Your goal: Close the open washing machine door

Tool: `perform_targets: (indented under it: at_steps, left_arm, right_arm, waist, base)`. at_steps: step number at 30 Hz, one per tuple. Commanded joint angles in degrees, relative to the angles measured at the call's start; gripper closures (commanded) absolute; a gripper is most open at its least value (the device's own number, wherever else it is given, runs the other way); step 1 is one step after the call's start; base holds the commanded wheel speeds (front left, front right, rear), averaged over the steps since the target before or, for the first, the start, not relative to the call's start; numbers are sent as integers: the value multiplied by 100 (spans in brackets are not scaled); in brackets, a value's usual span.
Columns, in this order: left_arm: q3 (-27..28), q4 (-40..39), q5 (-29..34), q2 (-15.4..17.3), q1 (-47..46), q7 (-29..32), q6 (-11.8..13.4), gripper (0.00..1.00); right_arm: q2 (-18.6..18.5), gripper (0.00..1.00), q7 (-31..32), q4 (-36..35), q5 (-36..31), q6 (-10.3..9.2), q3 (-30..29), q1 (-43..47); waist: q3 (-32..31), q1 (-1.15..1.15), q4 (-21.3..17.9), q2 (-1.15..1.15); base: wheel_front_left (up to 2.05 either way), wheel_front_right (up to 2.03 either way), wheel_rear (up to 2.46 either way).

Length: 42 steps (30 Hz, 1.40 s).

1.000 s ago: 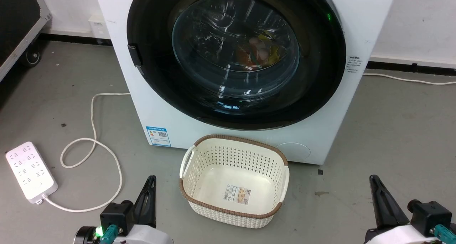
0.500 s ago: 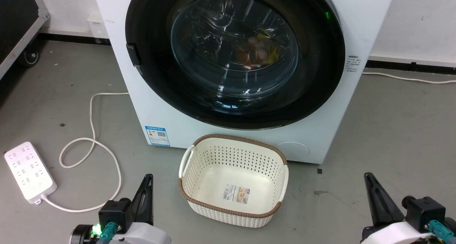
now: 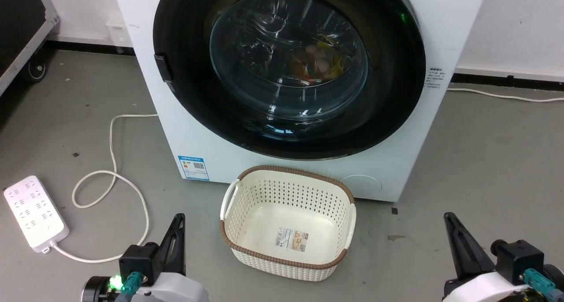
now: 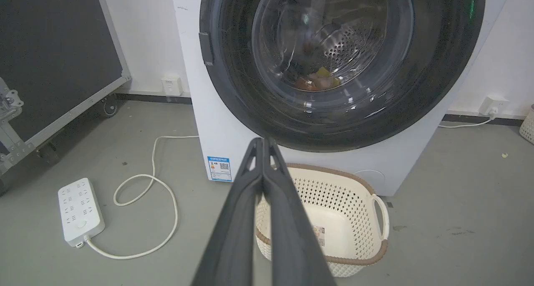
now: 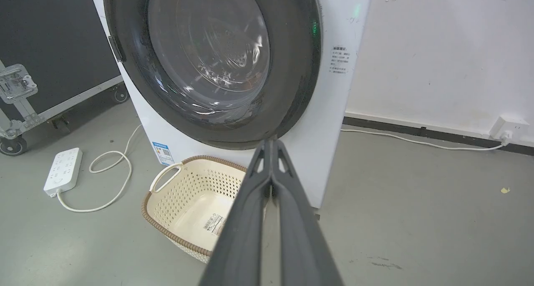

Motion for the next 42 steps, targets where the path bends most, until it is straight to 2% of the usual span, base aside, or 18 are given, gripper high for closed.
perform_targets:
  at_steps: [1, 42]
  left_arm:
    - [34, -50, 79, -31, -68, 39, 10, 100]
    - [319, -350, 500, -98, -107, 489, 15, 100]
  right_arm:
    - [22, 100, 36, -41, -61, -2, 20, -110]
    - [34, 100, 407, -133, -348, -3, 193, -262]
  waist:
    - [1, 0, -2, 0]
    - [41, 0, -60, 0]
  base:
    - [0, 0, 0]
    - [0, 0, 0]
